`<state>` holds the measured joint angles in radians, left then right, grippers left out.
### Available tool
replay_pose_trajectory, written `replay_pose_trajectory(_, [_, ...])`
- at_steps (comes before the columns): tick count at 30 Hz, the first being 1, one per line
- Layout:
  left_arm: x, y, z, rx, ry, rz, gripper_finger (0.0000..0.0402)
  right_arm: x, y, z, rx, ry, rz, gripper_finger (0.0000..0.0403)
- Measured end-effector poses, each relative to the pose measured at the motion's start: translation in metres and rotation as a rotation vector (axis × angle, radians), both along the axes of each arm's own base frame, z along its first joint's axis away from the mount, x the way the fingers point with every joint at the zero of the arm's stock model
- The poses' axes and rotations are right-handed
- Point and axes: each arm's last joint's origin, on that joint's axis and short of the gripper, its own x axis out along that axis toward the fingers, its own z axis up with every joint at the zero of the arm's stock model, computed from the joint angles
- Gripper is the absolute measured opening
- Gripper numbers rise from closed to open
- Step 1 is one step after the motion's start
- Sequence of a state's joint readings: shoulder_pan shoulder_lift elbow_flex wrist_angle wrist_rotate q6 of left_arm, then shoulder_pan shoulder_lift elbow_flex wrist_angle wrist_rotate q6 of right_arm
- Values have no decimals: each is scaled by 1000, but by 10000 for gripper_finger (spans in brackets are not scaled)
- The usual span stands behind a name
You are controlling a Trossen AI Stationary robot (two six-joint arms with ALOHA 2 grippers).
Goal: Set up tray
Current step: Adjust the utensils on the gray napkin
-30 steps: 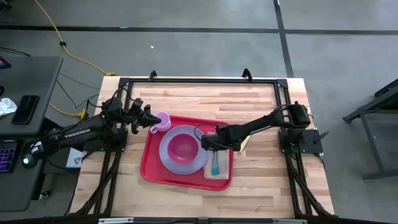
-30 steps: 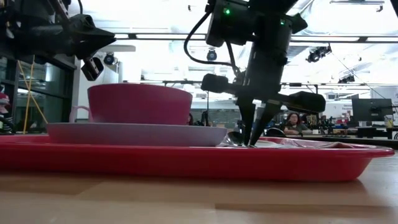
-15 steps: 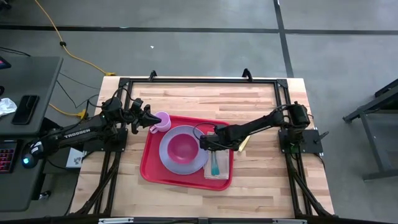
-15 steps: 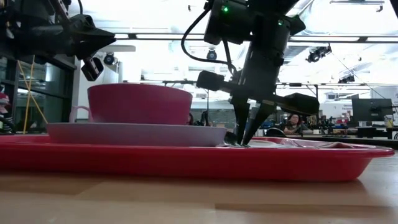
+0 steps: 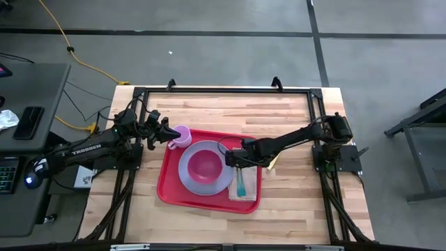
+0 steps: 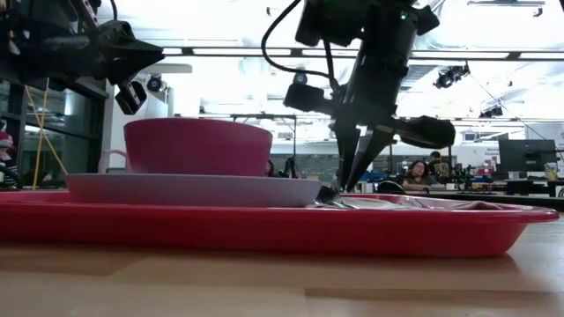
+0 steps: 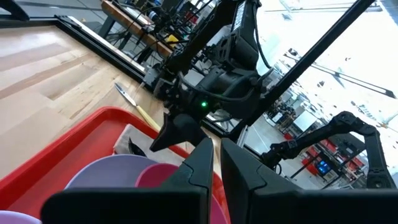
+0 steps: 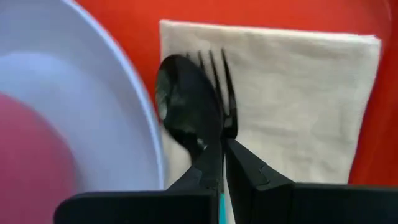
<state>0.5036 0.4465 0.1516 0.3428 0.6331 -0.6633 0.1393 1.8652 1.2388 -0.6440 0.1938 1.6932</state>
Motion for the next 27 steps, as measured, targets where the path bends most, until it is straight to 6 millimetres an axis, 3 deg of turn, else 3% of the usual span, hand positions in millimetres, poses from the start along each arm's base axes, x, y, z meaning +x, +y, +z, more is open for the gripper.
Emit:
replay_pose_trajectory(11, [0,1,0,1,-1,21,62,-2,25,2,35,-26,67,2])
replay_pose_trajectory(22, [0,1,1,3,-7,23,62,1,26,1,13,-51,68,1])
replay_pose_trajectory(27, [0,1,1,3,-7,23,62,-1,26,-8,23,-84,66,1])
